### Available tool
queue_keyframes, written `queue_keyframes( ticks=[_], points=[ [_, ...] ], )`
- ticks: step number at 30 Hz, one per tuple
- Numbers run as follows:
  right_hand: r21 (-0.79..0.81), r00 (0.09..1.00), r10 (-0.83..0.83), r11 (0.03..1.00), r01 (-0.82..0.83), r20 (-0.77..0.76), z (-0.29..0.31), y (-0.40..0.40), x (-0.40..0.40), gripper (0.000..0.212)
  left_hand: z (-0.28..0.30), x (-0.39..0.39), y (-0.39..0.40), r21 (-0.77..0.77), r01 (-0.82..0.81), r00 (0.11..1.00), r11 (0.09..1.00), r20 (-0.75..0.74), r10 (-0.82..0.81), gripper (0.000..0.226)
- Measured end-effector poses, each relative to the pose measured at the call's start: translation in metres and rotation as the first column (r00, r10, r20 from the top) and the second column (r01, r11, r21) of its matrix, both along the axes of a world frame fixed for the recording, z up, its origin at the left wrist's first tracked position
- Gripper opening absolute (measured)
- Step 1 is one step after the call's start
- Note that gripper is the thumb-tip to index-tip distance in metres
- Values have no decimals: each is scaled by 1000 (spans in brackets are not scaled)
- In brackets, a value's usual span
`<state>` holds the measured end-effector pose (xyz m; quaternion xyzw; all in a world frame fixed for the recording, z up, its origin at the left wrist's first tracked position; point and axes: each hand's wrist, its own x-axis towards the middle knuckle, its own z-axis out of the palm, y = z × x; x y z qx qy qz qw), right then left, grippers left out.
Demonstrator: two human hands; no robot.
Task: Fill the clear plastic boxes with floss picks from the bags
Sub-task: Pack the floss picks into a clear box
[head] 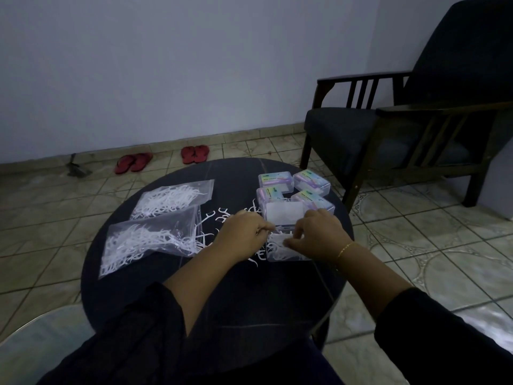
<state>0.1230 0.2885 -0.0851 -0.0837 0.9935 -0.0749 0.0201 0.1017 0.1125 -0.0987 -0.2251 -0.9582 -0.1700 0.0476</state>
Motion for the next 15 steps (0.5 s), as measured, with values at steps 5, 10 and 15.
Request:
queue_keyframes(
  ticks=[5, 10, 15],
  points=[
    [-1, 998, 14, 1000, -14, 62, 2, 5, 2, 33, -3, 2, 0, -91, 9, 997, 996, 76, -2, 51],
    [-38, 1000, 4, 999, -3, 24, 4, 9, 0, 23, -7, 1, -1, -85, 21, 997, 996, 80, -14, 49],
    [-14, 1000, -24, 1000, 24, 13, 6, 12, -1, 22, -10, -1, -2, -84, 29, 996, 996, 88, -22, 40]
  ],
)
